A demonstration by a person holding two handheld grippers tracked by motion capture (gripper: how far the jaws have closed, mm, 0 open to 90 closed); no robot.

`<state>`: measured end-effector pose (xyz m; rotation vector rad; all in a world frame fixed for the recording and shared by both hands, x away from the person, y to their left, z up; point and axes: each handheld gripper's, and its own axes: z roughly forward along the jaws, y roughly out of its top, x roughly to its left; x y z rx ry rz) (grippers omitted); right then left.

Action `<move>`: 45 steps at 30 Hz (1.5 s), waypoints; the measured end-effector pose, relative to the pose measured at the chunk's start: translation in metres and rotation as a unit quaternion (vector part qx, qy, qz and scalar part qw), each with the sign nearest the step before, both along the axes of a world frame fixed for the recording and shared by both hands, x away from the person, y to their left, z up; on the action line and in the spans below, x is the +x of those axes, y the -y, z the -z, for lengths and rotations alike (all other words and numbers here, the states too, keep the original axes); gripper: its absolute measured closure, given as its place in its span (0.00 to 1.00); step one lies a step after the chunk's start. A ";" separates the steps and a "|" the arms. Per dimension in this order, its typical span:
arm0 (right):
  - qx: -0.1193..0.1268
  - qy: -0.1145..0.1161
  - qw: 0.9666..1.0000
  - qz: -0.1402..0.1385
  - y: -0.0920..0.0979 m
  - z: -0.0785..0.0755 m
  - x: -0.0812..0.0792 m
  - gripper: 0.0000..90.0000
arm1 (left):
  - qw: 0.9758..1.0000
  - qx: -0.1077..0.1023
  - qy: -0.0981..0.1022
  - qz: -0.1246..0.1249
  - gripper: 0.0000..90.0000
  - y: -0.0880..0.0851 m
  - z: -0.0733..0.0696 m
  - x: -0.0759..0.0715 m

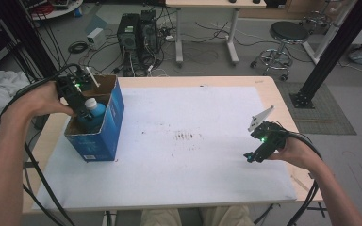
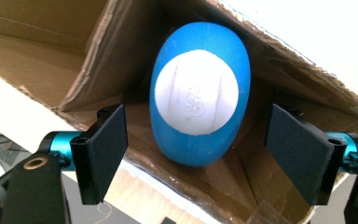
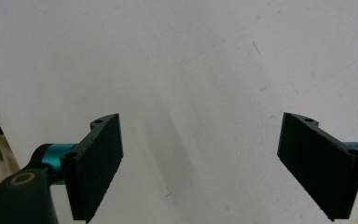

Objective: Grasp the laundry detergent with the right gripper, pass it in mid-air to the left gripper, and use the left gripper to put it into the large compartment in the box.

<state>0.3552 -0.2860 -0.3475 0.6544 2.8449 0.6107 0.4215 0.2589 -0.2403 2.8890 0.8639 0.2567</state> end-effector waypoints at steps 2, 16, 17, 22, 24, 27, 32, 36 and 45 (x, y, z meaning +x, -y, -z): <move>-0.001 0.000 1.000 0.000 0.001 0.000 0.000 0.15 | 1.000 0.002 0.002 -0.002 0.23 0.000 -0.004 0.000; -0.002 0.001 1.000 0.000 0.000 0.000 -0.001 0.15 | 1.000 0.012 0.022 0.005 0.19 0.009 -0.034 -0.001; -0.003 0.001 1.000 0.001 0.000 0.000 -0.001 0.15 | 1.000 0.012 0.024 0.003 0.18 0.010 -0.037 -0.001; -0.005 0.001 1.000 0.001 -0.001 0.000 -0.001 0.15 | 0.999 0.017 0.033 0.011 0.18 0.017 -0.054 -0.004; -0.006 0.000 1.000 0.001 -0.001 0.000 -0.001 0.15 | 0.999 0.012 0.038 0.015 0.18 0.021 -0.060 -0.006; -0.006 0.000 1.000 -0.001 -0.002 0.000 -0.001 0.15 | 0.998 0.011 0.055 0.029 0.18 0.031 -0.070 -0.010; -0.007 0.000 1.000 -0.003 -0.004 0.001 -0.001 0.15 | 0.996 0.008 0.061 0.059 0.18 0.053 -0.079 -0.017; -0.009 -0.001 1.000 -0.003 -0.004 0.001 -0.002 0.15 | 0.994 0.004 0.072 0.084 0.18 0.072 -0.083 -0.021; -0.011 0.000 1.000 -0.005 -0.004 0.003 -0.003 0.15 | 0.988 0.003 0.073 0.133 0.15 0.122 -0.073 -0.027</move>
